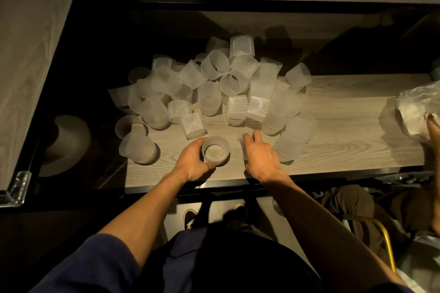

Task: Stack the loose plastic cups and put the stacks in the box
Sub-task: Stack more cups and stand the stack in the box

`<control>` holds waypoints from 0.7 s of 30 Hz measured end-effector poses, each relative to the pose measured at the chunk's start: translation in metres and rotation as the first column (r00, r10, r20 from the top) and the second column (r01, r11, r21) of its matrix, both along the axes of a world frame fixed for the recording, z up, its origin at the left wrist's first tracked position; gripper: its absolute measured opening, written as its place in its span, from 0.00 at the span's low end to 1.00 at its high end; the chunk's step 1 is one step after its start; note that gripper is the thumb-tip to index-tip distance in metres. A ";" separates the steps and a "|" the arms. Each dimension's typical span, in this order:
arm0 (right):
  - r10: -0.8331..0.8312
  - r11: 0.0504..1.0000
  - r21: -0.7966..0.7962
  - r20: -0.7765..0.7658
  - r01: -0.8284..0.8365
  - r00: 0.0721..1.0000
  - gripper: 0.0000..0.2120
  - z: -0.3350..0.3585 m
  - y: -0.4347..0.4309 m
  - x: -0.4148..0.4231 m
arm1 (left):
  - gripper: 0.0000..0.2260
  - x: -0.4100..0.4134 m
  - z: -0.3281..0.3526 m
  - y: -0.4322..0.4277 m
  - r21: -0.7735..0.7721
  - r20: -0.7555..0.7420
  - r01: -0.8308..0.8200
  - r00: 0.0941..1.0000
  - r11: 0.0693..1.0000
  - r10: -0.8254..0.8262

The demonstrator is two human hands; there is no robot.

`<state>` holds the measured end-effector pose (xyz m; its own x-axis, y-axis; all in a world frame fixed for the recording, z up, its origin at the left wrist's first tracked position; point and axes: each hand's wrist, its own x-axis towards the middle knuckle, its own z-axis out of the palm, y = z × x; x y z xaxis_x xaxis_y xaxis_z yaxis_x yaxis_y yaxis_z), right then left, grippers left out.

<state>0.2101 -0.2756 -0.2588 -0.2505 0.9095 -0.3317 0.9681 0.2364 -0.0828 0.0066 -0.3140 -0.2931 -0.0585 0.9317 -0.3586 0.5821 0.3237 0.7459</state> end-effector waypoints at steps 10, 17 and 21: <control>-0.169 0.973 0.044 -0.524 0.225 0.834 0.28 0.018 0.017 0.001 | 0.33 -0.001 0.003 0.002 0.024 -0.016 0.009 1.000 1.000 -0.008; -0.005 1.000 0.014 -0.658 0.019 0.753 0.38 0.017 0.011 -0.014 | 0.32 0.000 0.001 -0.001 0.023 -0.005 0.012 1.000 1.000 -0.012; 0.054 0.996 -0.020 -0.598 -0.082 0.800 0.37 0.007 0.005 -0.021 | 0.30 0.000 0.002 -0.003 0.033 0.016 0.002 1.000 0.999 -0.003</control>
